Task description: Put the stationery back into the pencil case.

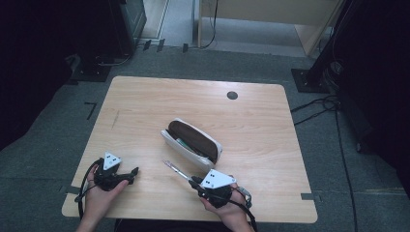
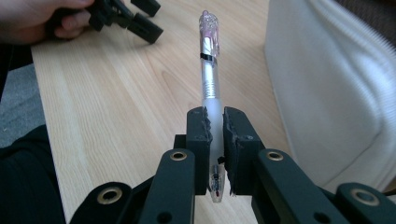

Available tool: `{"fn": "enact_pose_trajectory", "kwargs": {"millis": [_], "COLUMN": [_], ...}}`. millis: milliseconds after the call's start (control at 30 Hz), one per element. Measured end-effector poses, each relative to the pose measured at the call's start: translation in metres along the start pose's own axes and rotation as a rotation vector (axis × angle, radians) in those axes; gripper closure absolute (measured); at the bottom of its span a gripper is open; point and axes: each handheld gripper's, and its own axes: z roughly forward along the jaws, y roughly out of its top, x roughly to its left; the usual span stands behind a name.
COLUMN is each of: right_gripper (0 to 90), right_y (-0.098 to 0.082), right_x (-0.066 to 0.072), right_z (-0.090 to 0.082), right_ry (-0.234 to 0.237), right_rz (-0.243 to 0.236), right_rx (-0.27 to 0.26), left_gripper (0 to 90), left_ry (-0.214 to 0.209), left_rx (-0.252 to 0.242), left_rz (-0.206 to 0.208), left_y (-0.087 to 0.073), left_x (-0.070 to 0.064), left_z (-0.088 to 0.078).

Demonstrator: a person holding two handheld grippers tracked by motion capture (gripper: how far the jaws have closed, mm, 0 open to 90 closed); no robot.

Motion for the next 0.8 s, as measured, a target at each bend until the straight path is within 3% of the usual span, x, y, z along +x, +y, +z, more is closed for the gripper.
{"fn": "enact_pose_trajectory", "kwargs": {"millis": [500, 800], "right_gripper": [81.6, 81.6], "right_y": [0.032, 0.052], "right_x": [-0.008, -0.024], "right_z": [-0.016, -0.027], "right_ry": [-0.017, -0.07], "right_rz": [-0.001, 0.001], "right_rx": [-0.07, -0.118], "left_gripper": [15.5, 15.5], "left_ry": [-0.002, -0.003], "left_rx": [0.005, 0.005], "left_rz": [0.003, 0.004], "left_y": [0.001, 0.001], "left_x": [-0.001, -0.001], "left_z": [0.001, 0.001]}}
